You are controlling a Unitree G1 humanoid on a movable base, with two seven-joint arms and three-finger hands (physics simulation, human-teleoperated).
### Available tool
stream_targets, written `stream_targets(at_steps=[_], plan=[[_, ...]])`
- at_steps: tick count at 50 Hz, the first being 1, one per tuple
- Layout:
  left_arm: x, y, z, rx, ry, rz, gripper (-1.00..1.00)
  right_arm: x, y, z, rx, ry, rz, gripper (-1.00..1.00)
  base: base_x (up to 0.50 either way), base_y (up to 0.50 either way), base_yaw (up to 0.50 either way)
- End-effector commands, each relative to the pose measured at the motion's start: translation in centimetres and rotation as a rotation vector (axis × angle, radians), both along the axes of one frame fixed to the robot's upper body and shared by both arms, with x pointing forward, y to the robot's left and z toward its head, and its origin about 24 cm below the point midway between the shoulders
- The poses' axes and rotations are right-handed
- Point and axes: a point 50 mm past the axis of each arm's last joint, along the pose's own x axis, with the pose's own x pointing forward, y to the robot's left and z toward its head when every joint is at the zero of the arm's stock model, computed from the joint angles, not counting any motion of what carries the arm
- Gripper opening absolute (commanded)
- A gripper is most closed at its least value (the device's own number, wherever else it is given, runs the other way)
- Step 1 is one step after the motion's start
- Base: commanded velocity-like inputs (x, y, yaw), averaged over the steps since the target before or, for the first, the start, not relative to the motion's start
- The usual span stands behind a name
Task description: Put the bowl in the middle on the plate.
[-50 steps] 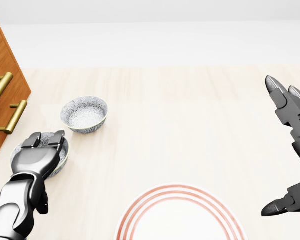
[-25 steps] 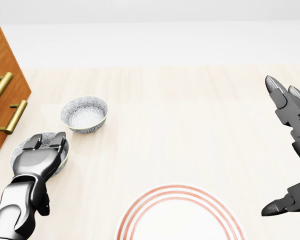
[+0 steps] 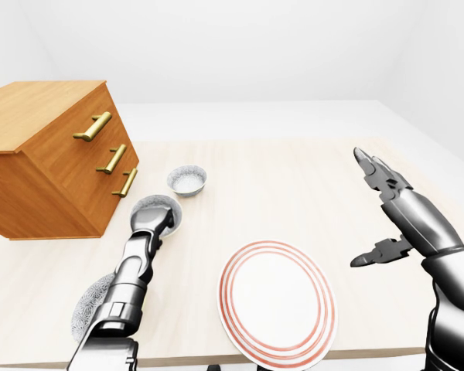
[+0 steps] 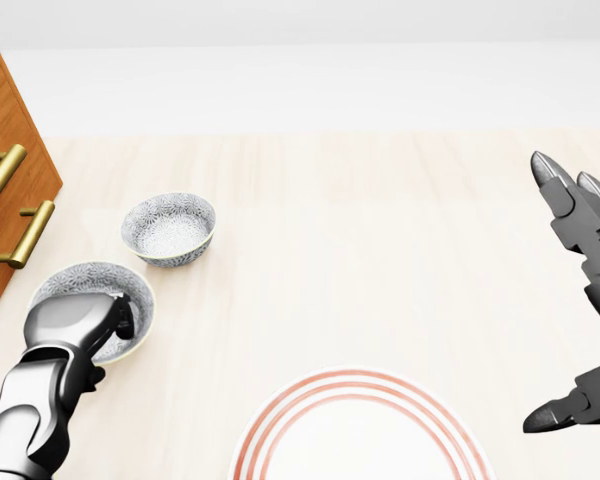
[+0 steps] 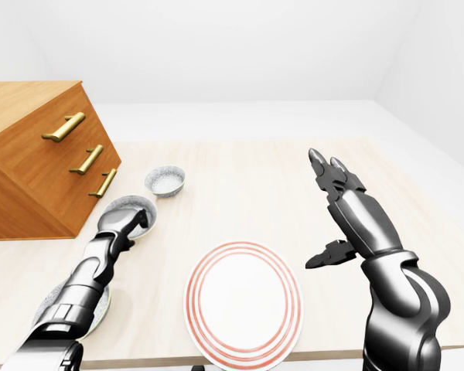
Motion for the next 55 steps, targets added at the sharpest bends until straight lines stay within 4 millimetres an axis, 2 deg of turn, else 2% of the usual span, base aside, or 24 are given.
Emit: stream_targets(at_steps=[1,2,3,5,8,10,18,19,22,26,28,31,33,48,55], plan=[[-0.3,-0.1,-0.5,-0.012,0.021,0.000,-0.08,-0.1,0.0,0.0,0.000,-0.002,-0.002,1.00,0.00,0.00,0.00],[-0.3,-0.1,-0.5,-0.012,0.021,-0.001,-0.10,-0.1,0.0,0.0,0.000,-0.002,-0.002,1.00,0.00,0.00,0.00],[-0.3,0.0,-0.5,-0.013,0.020,0.000,-0.36,-0.2,0.0,0.0,-0.001,-0.003,-0.002,1.00,0.00,0.00,0.00],[-0.3,0.0,-0.5,-0.016,0.021,0.001,-0.36,-0.2,0.0,0.0,0.000,-0.004,-0.002,1.00,0.00,0.00,0.00],[-0.3,-0.1,-0.5,-0.016,0.017,0.000,-0.11,-0.2,0.0,0.1,-0.002,-0.006,-0.002,1.00,0.00,0.00,0.00],[-0.3,-0.1,-0.6,-0.018,0.018,0.000,-0.28,-0.2,0.0,0.1,-0.001,-0.005,-0.002,1.00,0.00,0.00,0.00],[-0.4,-0.1,-0.6,-0.021,0.013,0.002,-0.29,0.0,-0.1,-0.1,0.007,0.004,-0.001,1.00,0.00,0.00,0.00],[-0.4,-0.1,-0.5,-0.021,0.014,0.002,-0.39,0.0,-0.1,-0.1,0.007,0.005,-0.001,1.00,0.00,0.00,0.00],[-0.6,-0.2,-0.7,-0.023,0.014,0.001,-0.36,0.0,-0.1,-0.1,0.008,0.004,0.000,1.00,0.00,0.00,0.00],[-0.6,-0.2,-0.7,-0.025,0.012,0.000,-0.48,0.0,0.0,-0.1,0.006,0.004,0.000,1.00,0.00,0.00,0.00],[-0.7,-0.2,-0.6,-0.028,0.011,0.000,-0.48,0.0,0.0,-0.1,0.007,0.004,0.000,1.00,0.00,0.00,0.00],[-0.7,-0.3,-0.2,-0.031,0.002,-0.004,-0.94,0.0,0.0,-0.1,0.007,0.006,0.000,1.00,0.00,0.00,0.00],[-0.7,-0.4,0.3,-0.039,-0.014,-0.011,-1.00,0.0,0.0,-0.2,0.007,0.006,0.000,1.00,0.00,0.00,0.00],[-1.8,-1.0,1.9,-0.055,-0.051,-0.025,-1.00,-0.1,-0.1,-0.2,0.009,0.009,-0.002,1.00,0.00,0.00,0.00],[-2.3,-1.6,4.2,-0.065,-0.099,-0.044,-1.00,-0.1,0.0,-0.1,0.003,0.003,-0.002,1.00,0.00,0.00,0.00]])
